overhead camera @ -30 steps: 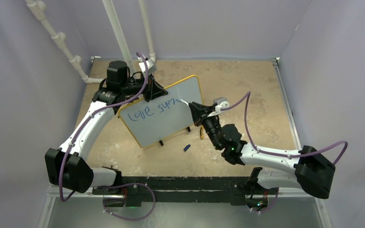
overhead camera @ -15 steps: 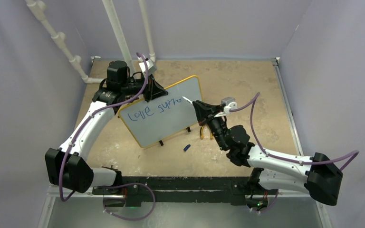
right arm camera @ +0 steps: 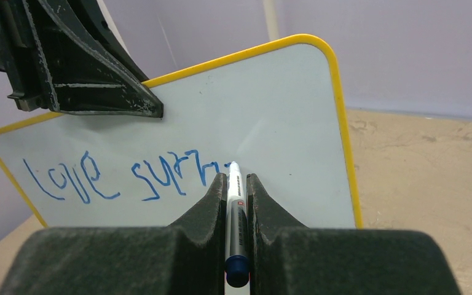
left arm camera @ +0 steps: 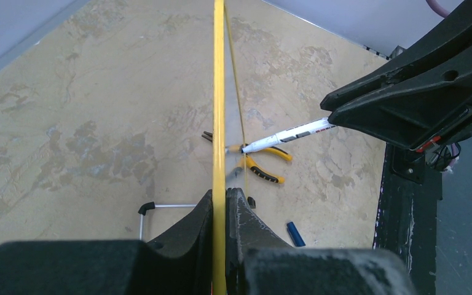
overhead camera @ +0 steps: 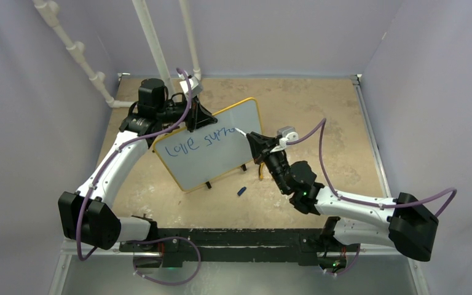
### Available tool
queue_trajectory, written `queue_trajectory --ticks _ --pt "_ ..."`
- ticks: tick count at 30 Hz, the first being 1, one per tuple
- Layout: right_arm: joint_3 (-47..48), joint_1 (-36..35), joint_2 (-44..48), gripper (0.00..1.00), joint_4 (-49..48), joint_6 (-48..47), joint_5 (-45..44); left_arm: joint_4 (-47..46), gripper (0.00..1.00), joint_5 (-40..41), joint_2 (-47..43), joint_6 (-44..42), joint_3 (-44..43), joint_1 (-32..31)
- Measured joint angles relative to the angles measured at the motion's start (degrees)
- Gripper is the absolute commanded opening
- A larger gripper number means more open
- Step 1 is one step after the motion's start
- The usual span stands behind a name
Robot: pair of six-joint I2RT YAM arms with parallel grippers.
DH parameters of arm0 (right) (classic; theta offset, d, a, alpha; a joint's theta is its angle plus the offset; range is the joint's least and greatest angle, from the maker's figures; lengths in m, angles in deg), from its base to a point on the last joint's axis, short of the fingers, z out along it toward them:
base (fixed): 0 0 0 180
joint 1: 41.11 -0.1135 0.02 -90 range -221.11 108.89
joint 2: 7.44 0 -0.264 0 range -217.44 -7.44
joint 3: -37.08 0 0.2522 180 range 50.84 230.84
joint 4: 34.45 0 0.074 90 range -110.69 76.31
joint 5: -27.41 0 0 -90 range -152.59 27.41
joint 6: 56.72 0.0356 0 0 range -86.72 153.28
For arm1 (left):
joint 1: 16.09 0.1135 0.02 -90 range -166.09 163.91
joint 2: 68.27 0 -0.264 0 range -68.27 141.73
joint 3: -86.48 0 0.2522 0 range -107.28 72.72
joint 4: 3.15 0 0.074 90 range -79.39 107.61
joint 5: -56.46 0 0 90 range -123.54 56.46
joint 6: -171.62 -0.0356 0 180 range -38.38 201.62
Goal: Write a sentence on the whiteboard
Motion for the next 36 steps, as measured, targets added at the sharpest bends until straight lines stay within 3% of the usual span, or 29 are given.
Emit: queue_trajectory --ticks 36 --pt "0.1 0.0 -2.0 0.00 0.5 0.8 -3.3 -0.2 0.00 0.3 0.1 0.1 0.0 0.0"
